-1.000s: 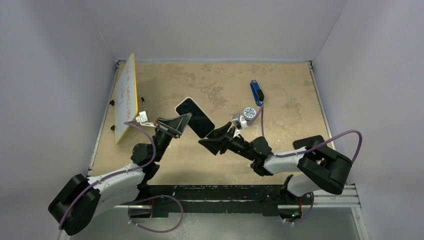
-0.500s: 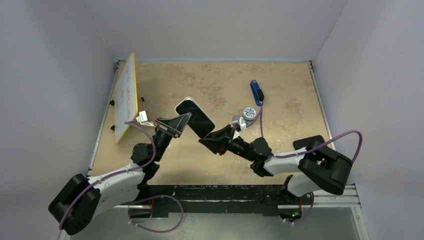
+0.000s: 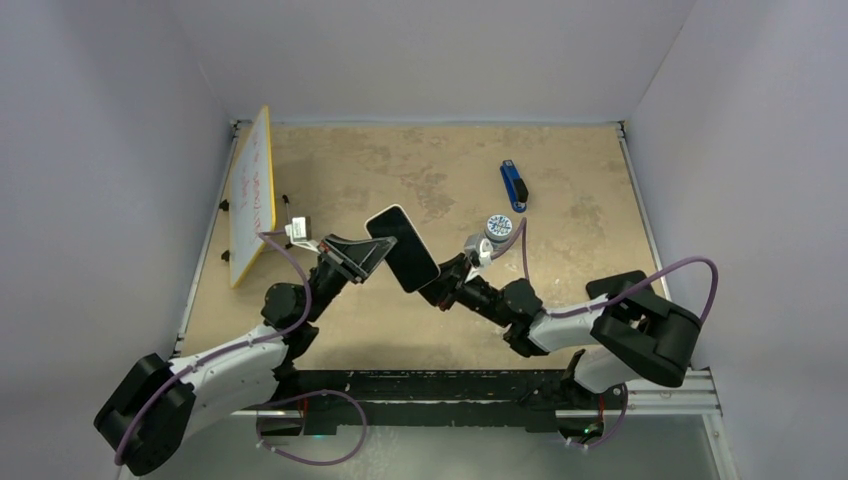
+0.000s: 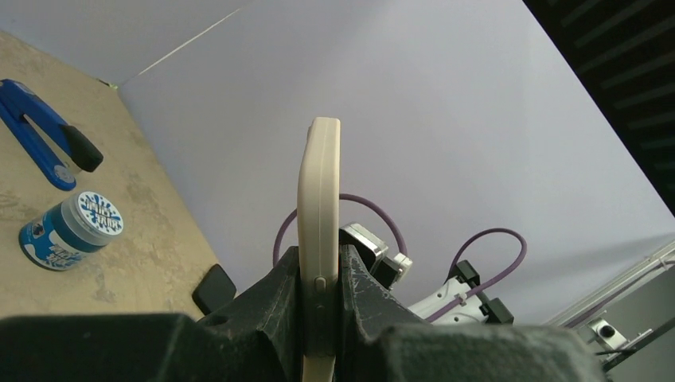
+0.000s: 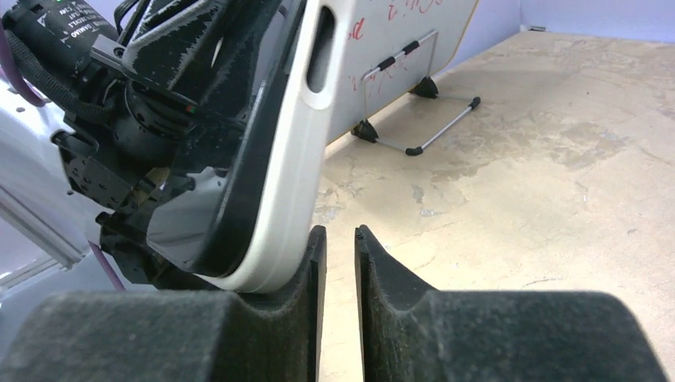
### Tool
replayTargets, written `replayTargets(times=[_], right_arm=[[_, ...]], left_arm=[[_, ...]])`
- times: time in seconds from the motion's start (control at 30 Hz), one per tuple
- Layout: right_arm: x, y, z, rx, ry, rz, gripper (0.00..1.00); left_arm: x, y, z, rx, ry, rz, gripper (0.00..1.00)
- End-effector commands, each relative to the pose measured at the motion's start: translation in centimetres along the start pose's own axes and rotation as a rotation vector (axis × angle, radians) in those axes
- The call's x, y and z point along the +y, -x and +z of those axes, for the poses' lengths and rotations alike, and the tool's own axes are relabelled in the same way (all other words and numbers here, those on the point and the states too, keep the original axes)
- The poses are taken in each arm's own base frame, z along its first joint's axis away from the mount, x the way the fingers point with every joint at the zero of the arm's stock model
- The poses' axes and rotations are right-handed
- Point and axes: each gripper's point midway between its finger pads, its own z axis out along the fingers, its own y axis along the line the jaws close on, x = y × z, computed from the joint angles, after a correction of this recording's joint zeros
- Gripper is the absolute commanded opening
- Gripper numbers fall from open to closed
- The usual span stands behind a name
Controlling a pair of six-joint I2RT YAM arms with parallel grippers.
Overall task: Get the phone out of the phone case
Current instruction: Remove the phone case from the phone.
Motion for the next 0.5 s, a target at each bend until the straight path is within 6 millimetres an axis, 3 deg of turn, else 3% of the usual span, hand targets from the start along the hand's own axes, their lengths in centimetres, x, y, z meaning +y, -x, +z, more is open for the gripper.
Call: replayTargets(times=[0.0, 0.27, 0.47], right_arm=[[3.0, 7.9, -0.3, -0.3, 0.115, -0.043, 0.25], [4.3, 5.8, -2.1, -0.223, 0.194, -0.075, 0.43], [5.5, 5.9, -2.7, -0.216, 0.257, -0.093, 0.47]], left_arm=[[-3.7, -0.4, 0.1, 0.058, -0.125, 0.027, 0.0], [-3.3, 0.6, 0.6, 0.07, -0.076, 0.156, 0.0], [-3.3, 0.4, 0.6, 0.087, -0.079, 0.165, 0.0]])
